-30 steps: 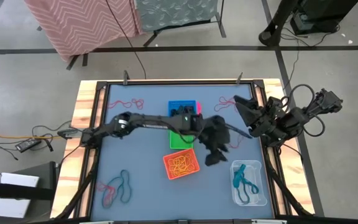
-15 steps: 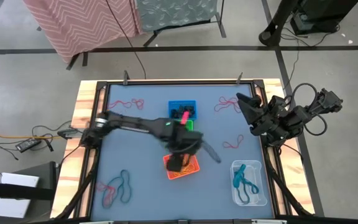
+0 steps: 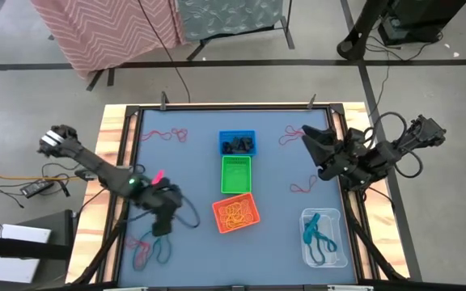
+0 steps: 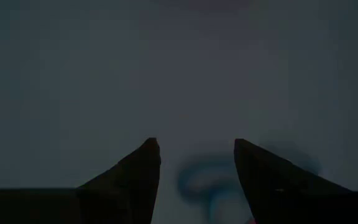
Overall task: Sort rubber bands into baskets
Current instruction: Put the blue rubber band into the transparent bin
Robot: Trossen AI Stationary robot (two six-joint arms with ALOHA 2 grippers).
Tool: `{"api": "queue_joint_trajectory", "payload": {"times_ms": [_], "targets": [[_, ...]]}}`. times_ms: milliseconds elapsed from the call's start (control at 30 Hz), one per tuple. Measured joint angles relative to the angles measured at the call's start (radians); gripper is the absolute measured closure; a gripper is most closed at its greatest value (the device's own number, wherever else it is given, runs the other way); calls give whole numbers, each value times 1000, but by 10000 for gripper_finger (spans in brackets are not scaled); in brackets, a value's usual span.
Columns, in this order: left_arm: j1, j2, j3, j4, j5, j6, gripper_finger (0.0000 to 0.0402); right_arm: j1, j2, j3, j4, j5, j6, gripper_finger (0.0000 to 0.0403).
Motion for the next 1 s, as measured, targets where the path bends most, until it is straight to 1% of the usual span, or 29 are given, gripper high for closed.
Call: {"api": "queue_joint_trajectory", "payload": {"times_ms": [100, 200, 267, 333, 467, 600, 733, 900, 1000], "targets": [[-62, 5, -92, 5, 48, 39, 195, -1, 11, 0, 0, 25, 1, 147], [-88, 39, -146, 71, 51, 114, 195, -1, 22, 0, -3, 45, 1, 147], [-102, 67, -180, 79, 60, 164, 195, -1, 30, 0, -1, 47, 4, 147], [-106, 92, -190, 82, 59, 208, 195, -1, 33, 0, -4, 47, 18, 147], [-105, 132, -217, 97, 45, 238, 195, -1, 40, 0, -3, 55, 28, 147], [-106, 143, -239, 187, 52, 243, 195, -1, 46, 0, -2, 72, 28, 147], [-106, 143, -257, 297, 49, 291, 195, -1, 46, 0, -2, 73, 29, 147], [-106, 144, -262, 285, 46, 285, 195, -1, 46, 0, -2, 73, 29, 147], [-106, 143, -262, 222, 45, 263, 211, -1, 46, 0, -2, 73, 29, 147]]}}
